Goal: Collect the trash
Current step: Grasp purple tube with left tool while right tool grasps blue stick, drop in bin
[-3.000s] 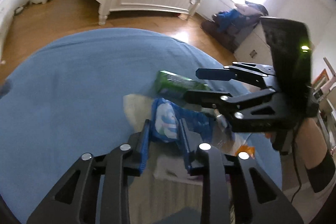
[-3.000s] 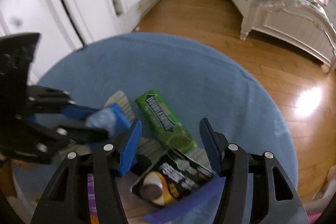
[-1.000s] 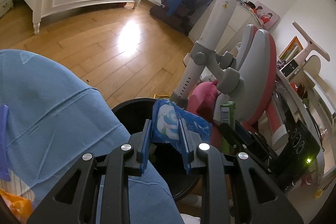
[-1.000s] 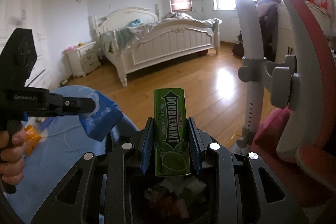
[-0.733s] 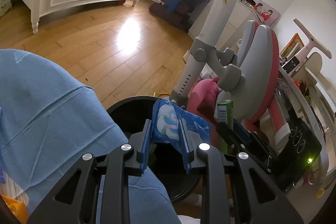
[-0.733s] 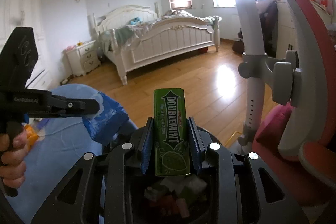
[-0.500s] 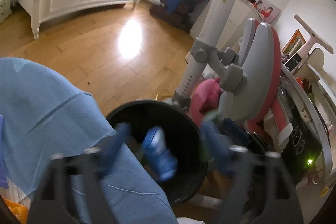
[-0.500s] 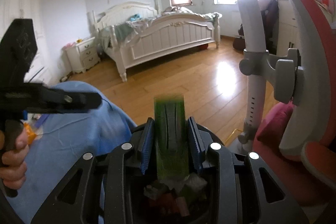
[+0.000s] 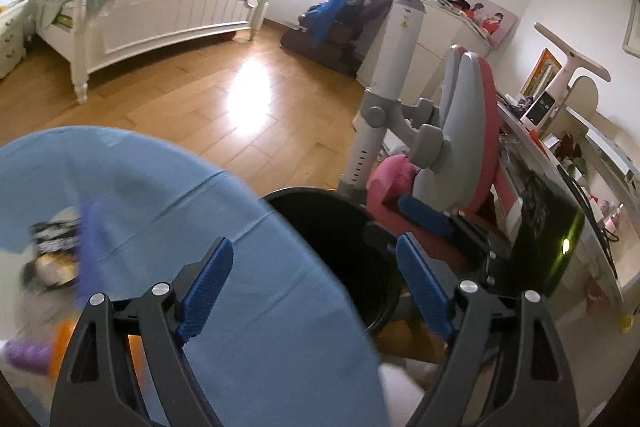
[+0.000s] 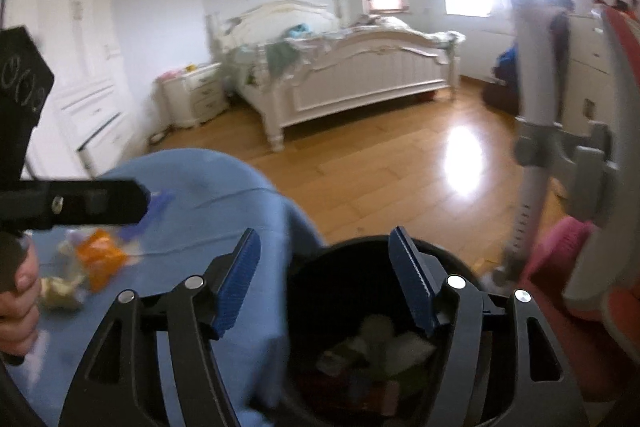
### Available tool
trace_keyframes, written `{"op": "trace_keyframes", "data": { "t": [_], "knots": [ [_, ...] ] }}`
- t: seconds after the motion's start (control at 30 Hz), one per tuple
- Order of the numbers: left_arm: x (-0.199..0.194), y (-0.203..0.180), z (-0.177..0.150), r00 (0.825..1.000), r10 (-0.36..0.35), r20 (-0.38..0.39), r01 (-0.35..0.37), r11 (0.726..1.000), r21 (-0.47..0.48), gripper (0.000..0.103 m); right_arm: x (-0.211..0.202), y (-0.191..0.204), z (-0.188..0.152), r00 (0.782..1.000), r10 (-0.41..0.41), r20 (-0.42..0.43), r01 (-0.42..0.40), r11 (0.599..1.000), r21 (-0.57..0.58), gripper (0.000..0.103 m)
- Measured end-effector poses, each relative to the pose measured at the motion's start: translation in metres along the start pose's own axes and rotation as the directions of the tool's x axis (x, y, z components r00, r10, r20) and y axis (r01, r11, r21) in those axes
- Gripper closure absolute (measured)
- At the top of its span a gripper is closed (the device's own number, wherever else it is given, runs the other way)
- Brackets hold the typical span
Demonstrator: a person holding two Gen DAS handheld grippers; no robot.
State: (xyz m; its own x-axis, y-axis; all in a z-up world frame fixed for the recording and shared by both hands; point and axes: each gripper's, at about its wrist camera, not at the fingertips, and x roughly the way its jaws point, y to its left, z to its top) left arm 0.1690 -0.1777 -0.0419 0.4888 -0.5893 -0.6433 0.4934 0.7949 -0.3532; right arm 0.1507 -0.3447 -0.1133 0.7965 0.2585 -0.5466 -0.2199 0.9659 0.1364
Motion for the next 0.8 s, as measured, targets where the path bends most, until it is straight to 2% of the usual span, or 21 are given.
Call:
{"op": "trace_keyframes", "data": {
  "t": [0.13, 0.23, 0.33, 0.4, 0.47, 0.57, 0.63, 0.67, 0.7, 0.77, 0.8],
  "knots": [
    [-0.045, 0.037, -0.017, 0.999, 0.045, 0.011, -0.046, 0.999, 0.019, 0.020, 0.006, 0.038, 0.011, 0.992, 0.123, -0.036, -0.124, 0.992, -0.032, 0.036],
    [-0.080, 0.070, -0.029, 0.991, 0.128, 0.024, -0.130, 0.989, 0.077, 0.020, 0.018, 0.072, 0.019, 0.973, 0.208, -0.098, -0.213, 0.976, -0.052, 0.036],
    [-0.100, 0.103, -0.040, 0.972, 0.234, 0.000, -0.231, 0.959, 0.164, 0.020, 0.033, 0.099, 0.027, 0.952, 0.260, -0.163, -0.272, 0.960, -0.060, 0.036],
    [-0.104, 0.118, -0.050, 0.953, 0.302, -0.014, -0.288, 0.922, 0.260, 0.021, 0.050, 0.119, 0.034, 0.929, 0.296, -0.222, -0.313, 0.949, -0.046, 0.036],
    [-0.098, 0.128, -0.057, 0.943, 0.330, -0.038, -0.300, 0.896, 0.326, 0.021, 0.071, 0.136, 0.039, 0.904, 0.323, -0.282, -0.342, 0.940, -0.019, 0.036],
    [-0.083, 0.141, -0.067, 0.934, 0.348, -0.081, -0.287, 0.866, 0.409, 0.024, 0.097, 0.159, 0.047, 0.890, 0.298, -0.344, -0.331, 0.943, -0.042, 0.037],
    [-0.074, 0.144, -0.072, 0.933, 0.345, -0.103, -0.266, 0.853, 0.450, 0.033, 0.112, 0.168, 0.049, 0.881, 0.283, -0.379, -0.325, 0.945, -0.048, 0.049],
    [-0.069, 0.145, -0.073, 0.932, 0.345, -0.112, -0.257, 0.845, 0.469, 0.034, 0.120, 0.174, 0.050, 0.874, 0.278, -0.398, -0.321, 0.946, -0.045, 0.051],
    [-0.064, 0.145, -0.073, 0.932, 0.344, -0.116, -0.251, 0.841, 0.479, 0.035, 0.126, 0.177, 0.051, 0.873, 0.268, -0.408, -0.313, 0.949, -0.047, 0.057],
    [-0.057, 0.147, -0.070, 0.935, 0.332, -0.124, -0.238, 0.846, 0.477, 0.037, 0.140, 0.182, 0.054, 0.874, 0.236, -0.424, -0.285, 0.957, -0.053, 0.059],
    [-0.054, 0.147, -0.068, 0.938, 0.322, -0.129, -0.227, 0.851, 0.474, 0.043, 0.145, 0.183, 0.054, 0.870, 0.234, -0.434, -0.281, 0.958, -0.048, 0.061]
  ]
}}
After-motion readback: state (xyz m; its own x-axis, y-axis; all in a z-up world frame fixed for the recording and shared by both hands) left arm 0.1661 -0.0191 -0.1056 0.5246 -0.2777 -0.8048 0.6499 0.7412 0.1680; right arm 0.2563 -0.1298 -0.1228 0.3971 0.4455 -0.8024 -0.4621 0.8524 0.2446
